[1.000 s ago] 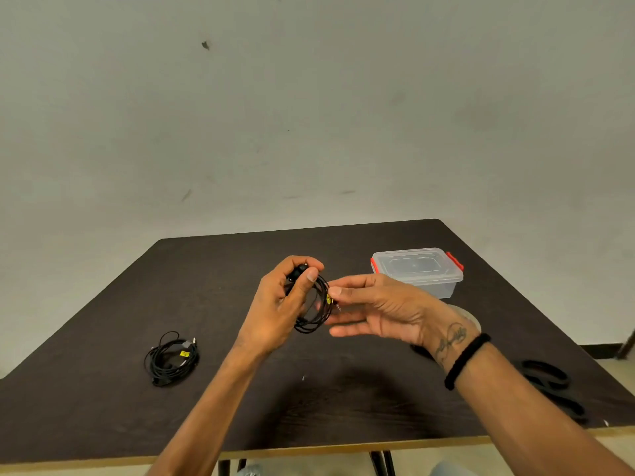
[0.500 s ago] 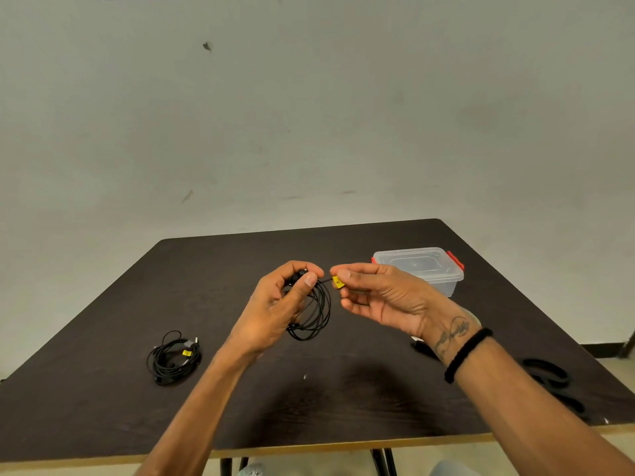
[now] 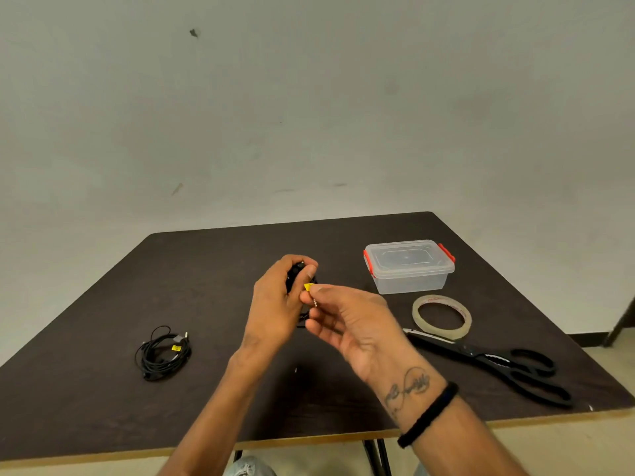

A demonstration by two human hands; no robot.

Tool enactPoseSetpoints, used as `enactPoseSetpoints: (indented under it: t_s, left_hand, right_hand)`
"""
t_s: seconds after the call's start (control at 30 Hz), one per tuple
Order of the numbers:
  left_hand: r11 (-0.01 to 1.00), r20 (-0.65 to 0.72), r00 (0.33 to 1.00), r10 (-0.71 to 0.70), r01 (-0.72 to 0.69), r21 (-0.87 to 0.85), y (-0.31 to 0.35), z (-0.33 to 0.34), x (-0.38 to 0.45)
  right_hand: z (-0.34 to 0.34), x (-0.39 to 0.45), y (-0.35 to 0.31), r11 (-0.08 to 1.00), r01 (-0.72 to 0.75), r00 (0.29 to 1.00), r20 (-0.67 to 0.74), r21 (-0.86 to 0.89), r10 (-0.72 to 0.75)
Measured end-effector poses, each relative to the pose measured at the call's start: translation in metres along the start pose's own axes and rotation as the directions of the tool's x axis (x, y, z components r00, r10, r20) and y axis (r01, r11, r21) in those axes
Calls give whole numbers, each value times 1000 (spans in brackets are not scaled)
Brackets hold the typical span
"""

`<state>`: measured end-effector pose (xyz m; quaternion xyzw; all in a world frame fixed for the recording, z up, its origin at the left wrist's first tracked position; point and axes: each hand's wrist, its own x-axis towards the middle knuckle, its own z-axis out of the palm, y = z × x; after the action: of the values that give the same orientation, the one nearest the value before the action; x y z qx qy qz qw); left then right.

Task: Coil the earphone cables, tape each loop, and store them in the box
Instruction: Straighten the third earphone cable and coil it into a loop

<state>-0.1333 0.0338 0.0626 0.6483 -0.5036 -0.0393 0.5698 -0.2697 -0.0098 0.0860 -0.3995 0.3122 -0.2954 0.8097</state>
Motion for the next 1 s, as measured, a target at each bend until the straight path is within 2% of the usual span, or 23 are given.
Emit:
enactPoseSetpoints:
  t_s: [0.13, 0.23, 0.33, 0.43, 0.5, 0.6, 0.77, 0.83, 0.93, 1.0]
  left_hand:
    - [979, 38, 991, -129, 133, -157, 6, -1, 4]
    - [965, 60, 988, -142, 152, -214, 9, 0, 5]
    - [945, 68, 983, -170, 182, -271, 11, 3, 4]
    - [918, 69, 978, -197, 209, -336, 14, 7, 3]
    - [908, 67, 978, -196, 207, -364, 17, 9, 1]
    - [906, 81, 981, -178, 195, -375, 20, 9, -1]
    - [917, 85, 982, -166, 185, -353, 15, 5, -4]
    - [901, 79, 975, -206, 220, -375, 11, 6, -4]
    - [892, 66, 969, -239, 246, -380, 6, 5, -6]
    - [899, 74, 968, -239, 249, -360, 5, 5, -7]
  right_hand:
    - [-2, 5, 11, 991, 45, 995, -79, -123, -55]
    - [-1, 8, 19, 953, 189, 969, -110, -237, -219]
    - [0, 12, 26, 808, 403, 860, -124, -429, -495]
    - [-4, 16, 28, 645, 500, 752, -79, -578, -654]
    - [-6, 16, 24, 611, 522, 719, -79, -595, -691]
    - [-10, 16, 18, 561, 522, 725, -12, -643, -689]
    - [-21, 29, 15, 306, 513, 686, 168, -802, -708]
    - [-24, 33, 11, 338, 490, 745, 186, -803, -641]
    - [-29, 37, 9, 570, 424, 877, 162, -704, -453]
    - [-32, 39, 9, 648, 406, 904, 182, -645, -386]
